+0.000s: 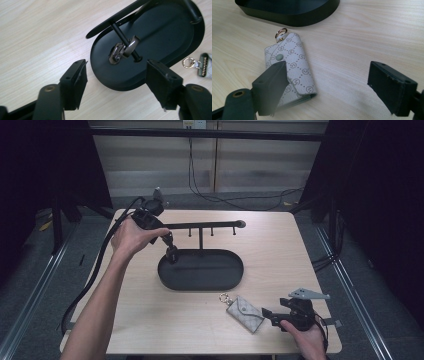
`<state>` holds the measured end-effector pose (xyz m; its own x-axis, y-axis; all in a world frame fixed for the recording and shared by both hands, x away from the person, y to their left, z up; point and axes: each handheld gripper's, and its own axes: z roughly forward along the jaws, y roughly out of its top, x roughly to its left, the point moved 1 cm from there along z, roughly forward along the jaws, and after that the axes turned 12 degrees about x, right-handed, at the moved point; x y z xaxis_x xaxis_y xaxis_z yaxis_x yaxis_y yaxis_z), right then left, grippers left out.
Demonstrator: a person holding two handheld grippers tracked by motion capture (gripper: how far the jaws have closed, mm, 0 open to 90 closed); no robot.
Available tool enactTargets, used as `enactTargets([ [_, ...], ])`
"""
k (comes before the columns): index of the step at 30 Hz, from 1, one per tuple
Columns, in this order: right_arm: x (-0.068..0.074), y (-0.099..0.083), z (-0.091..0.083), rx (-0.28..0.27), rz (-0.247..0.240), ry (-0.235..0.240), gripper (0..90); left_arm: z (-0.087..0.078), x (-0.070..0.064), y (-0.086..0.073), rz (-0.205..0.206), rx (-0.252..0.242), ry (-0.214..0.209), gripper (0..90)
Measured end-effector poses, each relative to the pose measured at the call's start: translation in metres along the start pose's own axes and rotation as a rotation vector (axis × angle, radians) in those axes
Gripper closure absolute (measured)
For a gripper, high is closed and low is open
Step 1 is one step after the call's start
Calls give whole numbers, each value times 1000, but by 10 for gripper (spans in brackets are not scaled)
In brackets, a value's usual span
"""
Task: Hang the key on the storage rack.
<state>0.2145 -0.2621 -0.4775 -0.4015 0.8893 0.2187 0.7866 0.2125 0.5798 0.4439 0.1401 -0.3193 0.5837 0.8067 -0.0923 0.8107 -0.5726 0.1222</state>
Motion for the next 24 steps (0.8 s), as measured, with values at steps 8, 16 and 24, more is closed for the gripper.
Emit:
enactTargets([
  [8,0,0,0,-1,5,-6,157,-1,6,-24,39,-132,-70,200],
  [16,-1,0,0,-3,8,-10,157,0,17,-53,60,-249,-76,173],
  [24,-1,0,-1,-6,21,-19,157,6,21,-86,86,-364,-96,189],
])
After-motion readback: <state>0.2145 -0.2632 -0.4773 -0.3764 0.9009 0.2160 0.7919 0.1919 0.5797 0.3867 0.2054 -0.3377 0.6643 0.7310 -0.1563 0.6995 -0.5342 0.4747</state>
